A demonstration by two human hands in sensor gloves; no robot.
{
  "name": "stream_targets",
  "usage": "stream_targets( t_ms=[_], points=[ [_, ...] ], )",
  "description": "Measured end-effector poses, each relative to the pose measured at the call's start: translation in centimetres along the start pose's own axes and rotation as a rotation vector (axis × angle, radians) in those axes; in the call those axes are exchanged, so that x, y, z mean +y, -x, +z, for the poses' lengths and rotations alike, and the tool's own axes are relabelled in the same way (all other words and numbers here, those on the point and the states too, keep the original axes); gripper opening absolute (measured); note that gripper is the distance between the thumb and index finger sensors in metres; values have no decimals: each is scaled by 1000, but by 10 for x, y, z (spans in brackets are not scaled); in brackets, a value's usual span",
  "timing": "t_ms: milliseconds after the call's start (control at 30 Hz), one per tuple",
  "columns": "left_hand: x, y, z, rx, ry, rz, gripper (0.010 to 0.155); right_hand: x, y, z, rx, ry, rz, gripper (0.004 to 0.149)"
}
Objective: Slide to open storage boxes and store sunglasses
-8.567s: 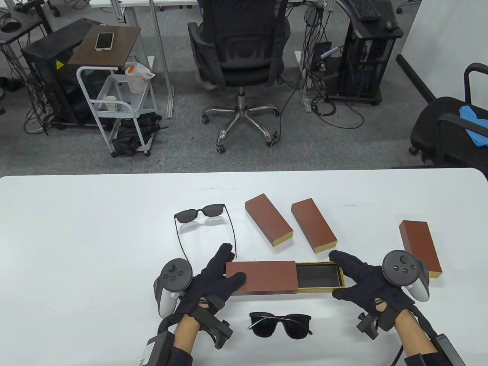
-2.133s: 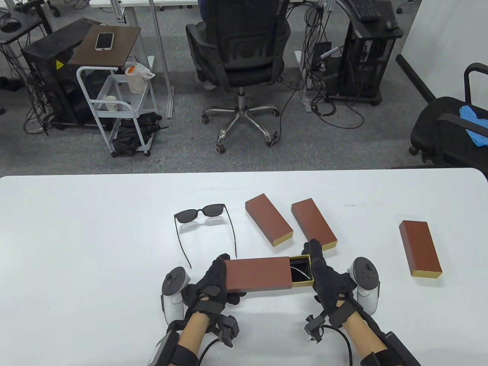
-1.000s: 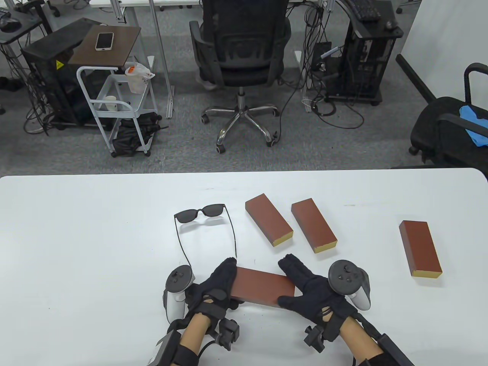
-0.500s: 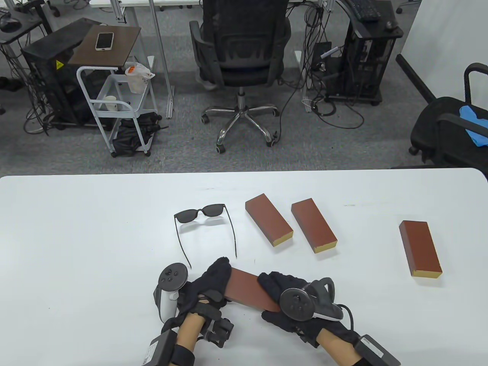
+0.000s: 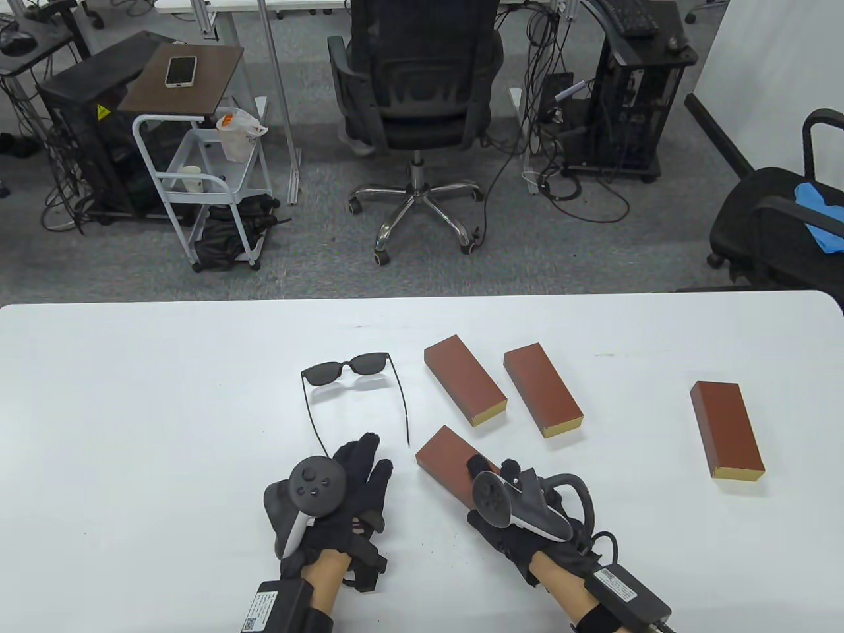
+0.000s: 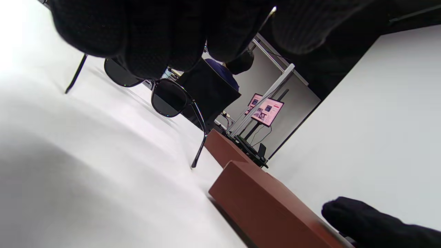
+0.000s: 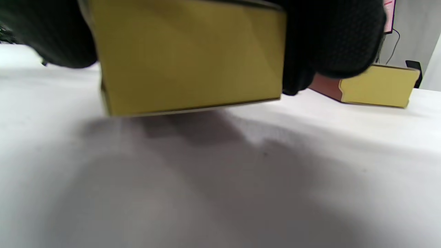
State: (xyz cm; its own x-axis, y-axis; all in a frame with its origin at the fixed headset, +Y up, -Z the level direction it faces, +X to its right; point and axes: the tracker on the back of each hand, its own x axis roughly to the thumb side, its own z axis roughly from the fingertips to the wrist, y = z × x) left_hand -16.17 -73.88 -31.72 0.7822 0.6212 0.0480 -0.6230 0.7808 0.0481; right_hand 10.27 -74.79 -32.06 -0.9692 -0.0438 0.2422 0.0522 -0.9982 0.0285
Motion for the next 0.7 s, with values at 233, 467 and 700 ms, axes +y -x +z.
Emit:
stream_targets(
  t_ms=[233,467,700],
  points=[
    [1,-3,-1,-25,-16,-68,63,9,0,-7,48,-44,-82,73],
    [-2,-2,-2,-30,-18,-117,64,-3,20,1,14,135,-194,75],
    [-8,-1,-12,-21,-3,-242,68,-13,55,13,24,246,-221,67]
  ],
)
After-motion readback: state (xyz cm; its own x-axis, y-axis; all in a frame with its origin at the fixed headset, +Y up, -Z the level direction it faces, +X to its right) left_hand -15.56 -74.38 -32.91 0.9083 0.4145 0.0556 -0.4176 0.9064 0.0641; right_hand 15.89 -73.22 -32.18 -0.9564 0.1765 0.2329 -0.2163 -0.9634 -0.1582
